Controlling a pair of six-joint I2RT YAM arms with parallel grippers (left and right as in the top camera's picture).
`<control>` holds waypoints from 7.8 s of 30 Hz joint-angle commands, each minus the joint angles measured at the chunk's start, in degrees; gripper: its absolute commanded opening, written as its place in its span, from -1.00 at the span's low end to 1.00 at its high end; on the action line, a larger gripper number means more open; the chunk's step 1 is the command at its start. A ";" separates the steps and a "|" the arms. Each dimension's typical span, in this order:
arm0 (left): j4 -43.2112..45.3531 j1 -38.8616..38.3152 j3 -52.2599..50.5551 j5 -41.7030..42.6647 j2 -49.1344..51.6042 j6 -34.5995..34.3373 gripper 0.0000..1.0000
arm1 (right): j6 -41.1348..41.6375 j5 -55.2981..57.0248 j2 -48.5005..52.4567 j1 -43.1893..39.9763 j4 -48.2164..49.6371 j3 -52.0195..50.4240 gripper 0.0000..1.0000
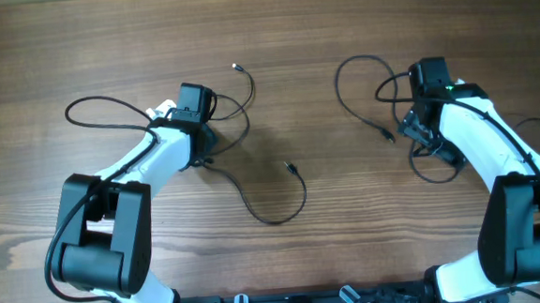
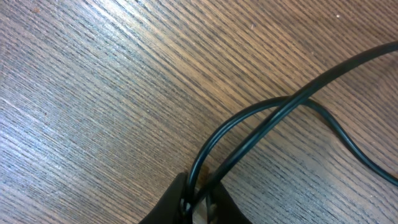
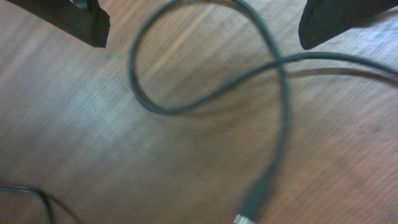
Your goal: Untangle cables
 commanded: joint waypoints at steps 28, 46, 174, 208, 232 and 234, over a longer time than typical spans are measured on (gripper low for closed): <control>0.79 -14.78 -3.54 19.08 5.14 -0.74 -0.77 | -18.60 -20.37 3.76 -0.04 24.79 -9.57 1.00; 6.95 -15.45 -3.56 9.46 5.14 -0.68 -0.63 | -46.82 -44.96 3.74 -0.11 33.40 -9.53 0.99; 4.31 -15.61 -3.54 12.04 5.14 -4.24 -0.71 | -20.76 -24.22 30.32 -31.06 50.69 36.09 -0.84; -0.35 -15.67 3.06 40.30 1.18 23.04 -0.92 | -31.04 -84.50 27.41 -18.40 12.02 35.82 0.82; -3.78 -14.78 10.62 44.24 -20.41 68.59 -0.92 | -107.27 -97.63 27.41 1.33 -22.29 35.82 0.82; -4.07 -14.34 10.62 48.15 -20.41 68.57 -0.92 | -108.13 -98.62 27.41 2.56 -22.25 35.82 0.82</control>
